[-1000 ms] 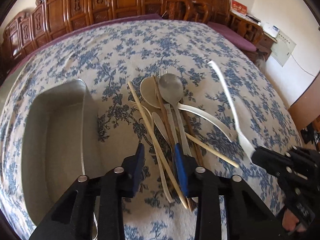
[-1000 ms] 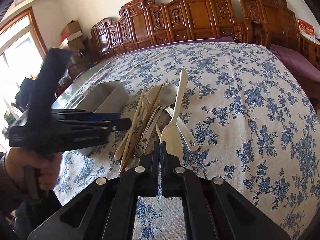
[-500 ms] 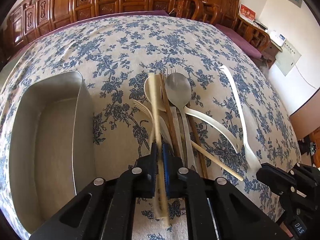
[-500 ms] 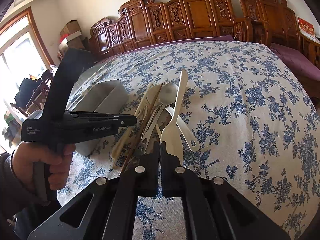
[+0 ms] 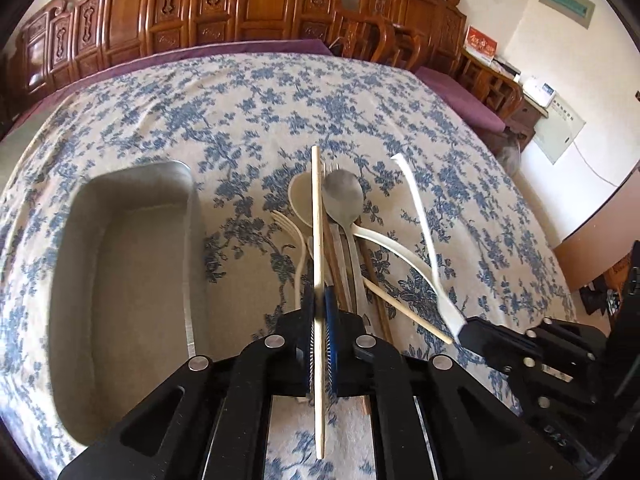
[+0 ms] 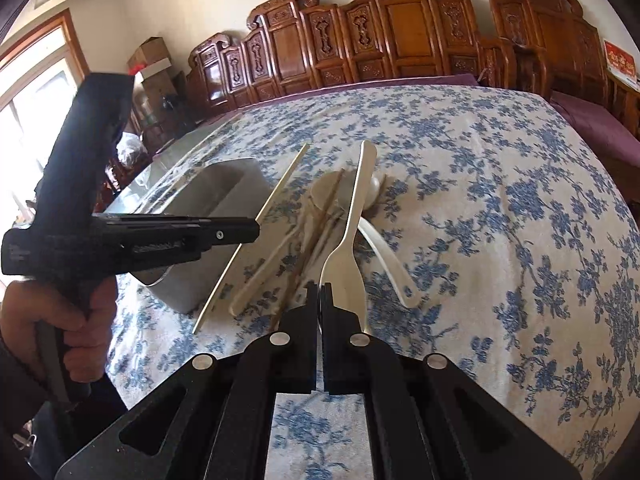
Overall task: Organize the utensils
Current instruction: 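Grasp a wooden chopstick with the left gripper while the right gripper holds the white spoon, then lower the chopstick into the grey tray and open the left gripper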
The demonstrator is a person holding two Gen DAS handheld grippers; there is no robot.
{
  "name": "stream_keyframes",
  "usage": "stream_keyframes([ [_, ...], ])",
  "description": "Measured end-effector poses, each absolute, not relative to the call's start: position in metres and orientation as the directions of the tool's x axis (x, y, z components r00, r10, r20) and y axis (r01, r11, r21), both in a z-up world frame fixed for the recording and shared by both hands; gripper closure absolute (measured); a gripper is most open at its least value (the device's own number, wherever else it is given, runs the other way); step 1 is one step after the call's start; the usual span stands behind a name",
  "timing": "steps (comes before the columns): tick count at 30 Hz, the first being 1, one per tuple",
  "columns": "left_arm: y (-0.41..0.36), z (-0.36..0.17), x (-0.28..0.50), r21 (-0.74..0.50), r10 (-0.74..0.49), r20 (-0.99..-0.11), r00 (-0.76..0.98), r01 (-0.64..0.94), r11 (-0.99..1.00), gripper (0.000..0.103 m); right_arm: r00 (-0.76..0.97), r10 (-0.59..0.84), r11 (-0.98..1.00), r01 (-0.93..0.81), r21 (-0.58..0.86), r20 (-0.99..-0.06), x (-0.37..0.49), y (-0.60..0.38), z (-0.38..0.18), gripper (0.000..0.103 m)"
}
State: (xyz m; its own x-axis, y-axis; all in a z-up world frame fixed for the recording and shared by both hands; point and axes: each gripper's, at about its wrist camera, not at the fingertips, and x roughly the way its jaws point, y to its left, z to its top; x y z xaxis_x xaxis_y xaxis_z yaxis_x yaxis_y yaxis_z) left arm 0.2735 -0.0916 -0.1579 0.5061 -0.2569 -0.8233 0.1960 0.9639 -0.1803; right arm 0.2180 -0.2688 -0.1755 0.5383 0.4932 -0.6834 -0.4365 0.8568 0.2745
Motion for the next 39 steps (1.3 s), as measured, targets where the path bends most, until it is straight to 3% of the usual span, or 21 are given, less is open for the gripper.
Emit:
stream_keyframes([
  [12, -0.034, -0.126, 0.261, -0.124, -0.206, -0.798, 0.566, 0.18, 0.976, 0.099, 0.497, 0.54, 0.819, -0.496, 0.288, -0.679, 0.217, -0.237, -0.173, 0.1],
  [39, 0.027, -0.167, 0.276, -0.057, -0.131, -0.819, 0.558, 0.148, 0.987, 0.097, 0.5, 0.529, 0.825, -0.491, 0.279, -0.685, 0.221, -0.2, -0.17, 0.1],
])
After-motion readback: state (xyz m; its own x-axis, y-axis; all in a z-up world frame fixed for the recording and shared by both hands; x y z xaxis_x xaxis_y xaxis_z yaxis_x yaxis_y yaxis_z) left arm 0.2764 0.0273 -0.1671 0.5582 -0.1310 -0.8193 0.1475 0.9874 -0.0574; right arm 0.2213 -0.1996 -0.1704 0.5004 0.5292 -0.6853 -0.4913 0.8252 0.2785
